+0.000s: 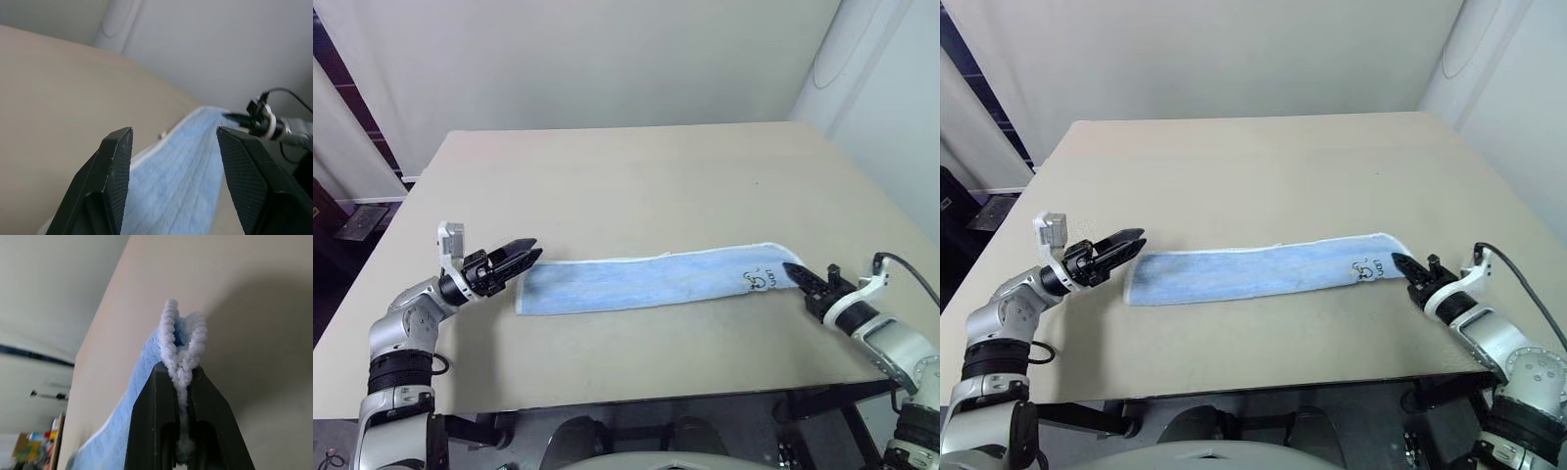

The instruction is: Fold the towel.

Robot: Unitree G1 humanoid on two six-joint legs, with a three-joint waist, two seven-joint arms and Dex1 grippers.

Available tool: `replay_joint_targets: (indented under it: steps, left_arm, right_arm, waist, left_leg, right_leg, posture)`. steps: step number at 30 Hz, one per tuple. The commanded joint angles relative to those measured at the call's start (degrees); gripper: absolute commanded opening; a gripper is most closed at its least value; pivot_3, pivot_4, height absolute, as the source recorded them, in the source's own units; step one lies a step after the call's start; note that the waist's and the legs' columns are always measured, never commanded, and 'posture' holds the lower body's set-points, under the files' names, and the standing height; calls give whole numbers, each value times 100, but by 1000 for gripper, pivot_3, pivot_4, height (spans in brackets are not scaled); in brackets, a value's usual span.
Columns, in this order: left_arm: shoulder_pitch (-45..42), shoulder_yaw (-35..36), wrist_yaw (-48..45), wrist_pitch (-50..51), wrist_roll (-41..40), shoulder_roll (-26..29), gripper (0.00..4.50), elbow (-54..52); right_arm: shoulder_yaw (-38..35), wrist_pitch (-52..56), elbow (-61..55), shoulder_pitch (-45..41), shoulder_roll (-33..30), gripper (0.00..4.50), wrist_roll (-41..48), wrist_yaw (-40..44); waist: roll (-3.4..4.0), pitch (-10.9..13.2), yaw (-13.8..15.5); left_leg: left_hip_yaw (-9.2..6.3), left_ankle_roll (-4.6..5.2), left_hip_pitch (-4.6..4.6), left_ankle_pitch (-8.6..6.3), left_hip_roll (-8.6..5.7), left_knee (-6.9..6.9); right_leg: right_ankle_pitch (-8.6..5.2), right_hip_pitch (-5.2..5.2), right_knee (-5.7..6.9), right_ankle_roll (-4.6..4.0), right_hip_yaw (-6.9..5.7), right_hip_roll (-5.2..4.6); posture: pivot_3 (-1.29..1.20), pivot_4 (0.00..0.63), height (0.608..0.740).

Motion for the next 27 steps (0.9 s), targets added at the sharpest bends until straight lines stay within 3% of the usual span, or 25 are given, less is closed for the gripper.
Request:
replay_joint_targets:
  steps: [1, 5, 11, 18, 21, 27]
  left_arm:
    - [8, -22, 2, 18, -108, 12, 2865, -300]
    - [-66, -15, -20, -115, -61, 1, 2865, -106]
    - [-178, -22, -111, -328, 4, 19, 2865, 217]
    - [-193, -94, -281, -536, 59, -10, 2865, 469]
    - [-241, -127, -381, -672, 137, -12, 2865, 667]
    - [-327, -148, -530, -888, 207, 29, 2865, 973]
  right_arm:
    - [-102, -82, -125, -18, -147, 25, -13, 56]
    - [-1, -58, -539, 73, -272, 25, -93, 220]
    - [612, 29, -2191, 199, -546, 25, -150, 874]
    - [2237, -43, -3414, 130, -696, 25, -922, 1643]
    - [2952, -214, -3213, -41, -547, 25, -1737, 1507]
    - [3519, -274, -3048, -284, -128, 25, -2231, 1504]
  waist:
    - [1, 0, -6]
    - [8, 2, -8]
    - [17, 1, -15]
    - [12, 0, 2]
    - [9, -1, 6]
    - [8, -1, 3]
  left_leg:
    - [0, 0, 0, 0, 1, 0]
    - [2, 3, -1, -1, 1, 1]
    - [6, 7, 0, -3, 3, 3]
    - [6, 11, 1, -6, 7, 5]
    - [6, 11, 1, -6, 7, 6]
    - [6, 8, 0, -5, 4, 11]
  right_leg:
    - [0, 0, 1, 0, 0, 0]
    - [0, -1, 4, 0, 3, 0]
    - [0, -5, 12, 0, 7, 1]
    - [-1, -18, 9, -1, 7, 3]
    - [-1, -23, 8, -1, 6, 2]
    - [0, -26, 8, -3, 6, -2]
  posture:
    - [0, 0, 740]
    - [0, 0, 740]
    - [0, 0, 740]
    - [0, 0, 740]
    - [0, 0, 740]
    - [0, 0, 740]
